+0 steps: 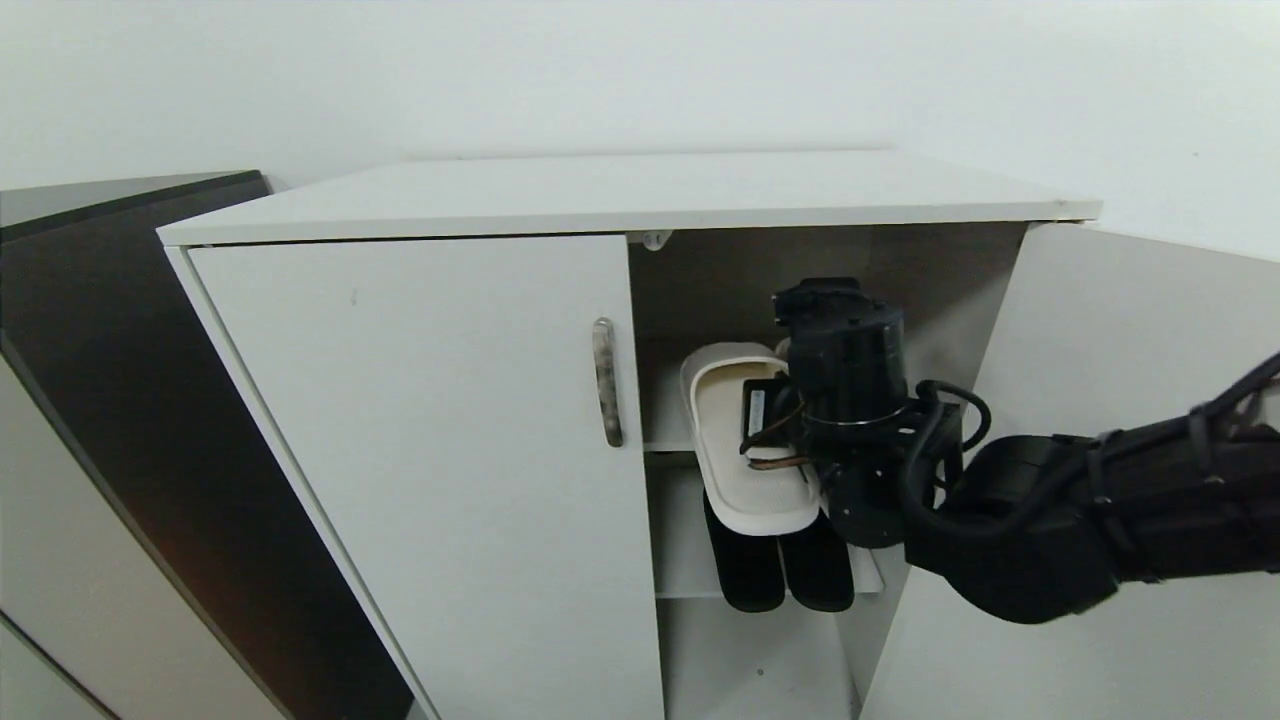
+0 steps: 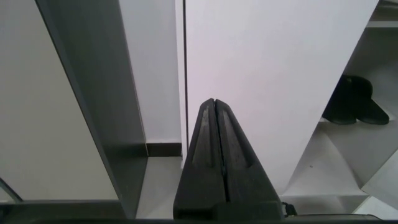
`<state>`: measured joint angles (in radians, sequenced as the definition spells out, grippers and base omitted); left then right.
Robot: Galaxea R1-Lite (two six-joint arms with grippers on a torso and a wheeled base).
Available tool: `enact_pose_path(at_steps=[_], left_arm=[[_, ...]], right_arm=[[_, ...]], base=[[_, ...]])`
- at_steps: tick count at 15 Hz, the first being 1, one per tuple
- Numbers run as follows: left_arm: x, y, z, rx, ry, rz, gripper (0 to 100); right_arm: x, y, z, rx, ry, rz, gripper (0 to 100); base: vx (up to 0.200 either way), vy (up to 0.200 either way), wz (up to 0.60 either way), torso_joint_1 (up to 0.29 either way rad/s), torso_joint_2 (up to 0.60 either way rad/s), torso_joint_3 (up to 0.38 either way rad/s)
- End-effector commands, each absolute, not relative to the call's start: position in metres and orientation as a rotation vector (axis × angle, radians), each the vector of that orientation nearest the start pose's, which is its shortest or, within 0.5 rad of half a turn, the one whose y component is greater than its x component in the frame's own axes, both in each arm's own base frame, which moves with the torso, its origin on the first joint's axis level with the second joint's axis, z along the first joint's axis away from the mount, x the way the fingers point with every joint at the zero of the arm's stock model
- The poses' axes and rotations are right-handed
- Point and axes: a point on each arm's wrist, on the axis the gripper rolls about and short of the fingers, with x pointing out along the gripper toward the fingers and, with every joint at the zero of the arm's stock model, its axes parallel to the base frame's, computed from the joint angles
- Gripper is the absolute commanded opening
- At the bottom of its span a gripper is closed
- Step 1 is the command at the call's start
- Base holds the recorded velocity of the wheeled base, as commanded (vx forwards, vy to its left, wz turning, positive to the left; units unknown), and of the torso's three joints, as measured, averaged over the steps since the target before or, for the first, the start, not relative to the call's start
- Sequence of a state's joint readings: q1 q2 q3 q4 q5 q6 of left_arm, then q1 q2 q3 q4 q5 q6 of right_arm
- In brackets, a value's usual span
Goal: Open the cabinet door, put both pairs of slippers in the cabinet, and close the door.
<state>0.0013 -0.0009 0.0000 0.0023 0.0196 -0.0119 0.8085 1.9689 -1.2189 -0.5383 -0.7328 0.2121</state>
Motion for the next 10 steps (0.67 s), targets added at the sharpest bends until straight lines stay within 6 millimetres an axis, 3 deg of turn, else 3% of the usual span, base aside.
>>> enact_pose_path(at_steps=[1, 5, 10], left_arm=[[-0.023, 0.000, 0.075, -0.012, 0.001, 0.021, 0], [-0.023, 0.000, 0.075, -0.014, 0.001, 0.023, 0], [-0.023, 0.000, 0.075, -0.014, 0.003, 0.023, 0]], right_arm=[[0.319, 0.275, 0.175, 0.040, 0.171, 0.041, 0], [0.372, 0.276, 0.165, 0.030, 0.138, -0.020, 0], [0.390, 0.278, 0.170, 0.024, 0.154, -0.014, 0]], base=[[0.000, 0.000, 0.00, 0.000, 0.00, 0.000], [0.000, 0.000, 0.00, 0.000, 0.00, 0.000], [0.000, 0.000, 0.00, 0.000, 0.00, 0.000]])
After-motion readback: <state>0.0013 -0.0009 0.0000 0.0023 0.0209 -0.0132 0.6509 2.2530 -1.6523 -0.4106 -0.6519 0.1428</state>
